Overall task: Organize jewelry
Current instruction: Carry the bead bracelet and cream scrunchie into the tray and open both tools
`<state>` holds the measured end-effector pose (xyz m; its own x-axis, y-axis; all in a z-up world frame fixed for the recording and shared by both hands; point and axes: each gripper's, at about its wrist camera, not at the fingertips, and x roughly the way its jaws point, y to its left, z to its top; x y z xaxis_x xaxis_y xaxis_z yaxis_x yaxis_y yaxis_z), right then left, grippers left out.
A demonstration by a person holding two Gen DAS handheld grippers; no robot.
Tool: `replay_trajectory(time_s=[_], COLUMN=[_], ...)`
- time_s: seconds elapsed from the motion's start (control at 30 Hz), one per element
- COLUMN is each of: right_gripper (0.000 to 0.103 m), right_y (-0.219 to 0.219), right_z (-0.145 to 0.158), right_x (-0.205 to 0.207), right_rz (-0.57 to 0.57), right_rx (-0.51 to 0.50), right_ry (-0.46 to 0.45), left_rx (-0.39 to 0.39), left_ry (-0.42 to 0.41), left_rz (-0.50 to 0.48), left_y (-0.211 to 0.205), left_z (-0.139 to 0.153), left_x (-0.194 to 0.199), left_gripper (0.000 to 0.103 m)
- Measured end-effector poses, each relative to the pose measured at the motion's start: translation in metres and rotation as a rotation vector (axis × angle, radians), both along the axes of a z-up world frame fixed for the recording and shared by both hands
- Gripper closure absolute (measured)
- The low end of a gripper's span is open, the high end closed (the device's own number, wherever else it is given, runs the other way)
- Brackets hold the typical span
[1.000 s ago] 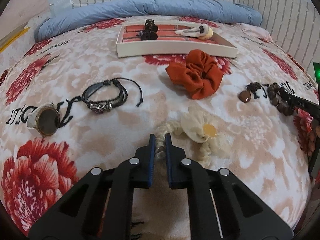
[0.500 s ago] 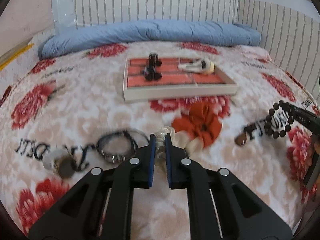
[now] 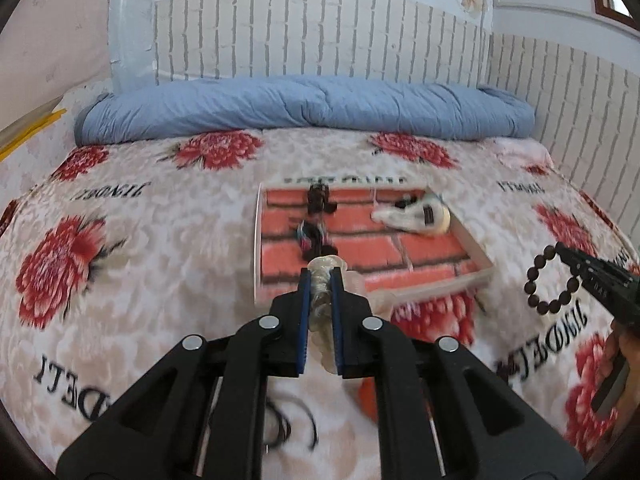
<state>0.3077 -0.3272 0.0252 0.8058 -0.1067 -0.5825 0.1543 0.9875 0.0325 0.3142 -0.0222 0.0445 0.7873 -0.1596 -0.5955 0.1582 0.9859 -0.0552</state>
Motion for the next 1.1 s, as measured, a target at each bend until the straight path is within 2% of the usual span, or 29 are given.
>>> replay_trajectory(time_s=[0.2, 0.37, 0.57, 0.8, 1.1], right_gripper=[0.084, 0.084, 0.084, 0.084, 0.084], right_y=[0.019, 0.035, 0.054, 0.056, 0.048], right_z=[0.014, 0.011, -0.009, -0.046, -0.069], right_x=[0.04, 0.073, 0.11, 0.136, 0.151], right_rz=[0.038, 0.069, 0.108, 0.116, 0.097], right_rx=[0.016, 0.05, 0.075, 0.075, 0.064], right_ry=[-0.03, -0.03, -0.011, 0.042, 0.091], left_rx=[-0.027, -0.047, -0.077, -0.021, 0.016], left_ry=[-0.013, 0.007, 0.055, 0.094, 0.154], left_rz=[-0.002, -0.006, 0.007, -0.005, 0.028], left_y=[-0.007, -0.01, -0.013, -0.027, -0.017], left_z=[0.013, 0.006, -0.02, -0.057, -0.095], left_x=[0.045, 0.08, 0.116, 0.146, 0.167], left_gripper=[0.095, 0.095, 0.095, 0.095, 0.094])
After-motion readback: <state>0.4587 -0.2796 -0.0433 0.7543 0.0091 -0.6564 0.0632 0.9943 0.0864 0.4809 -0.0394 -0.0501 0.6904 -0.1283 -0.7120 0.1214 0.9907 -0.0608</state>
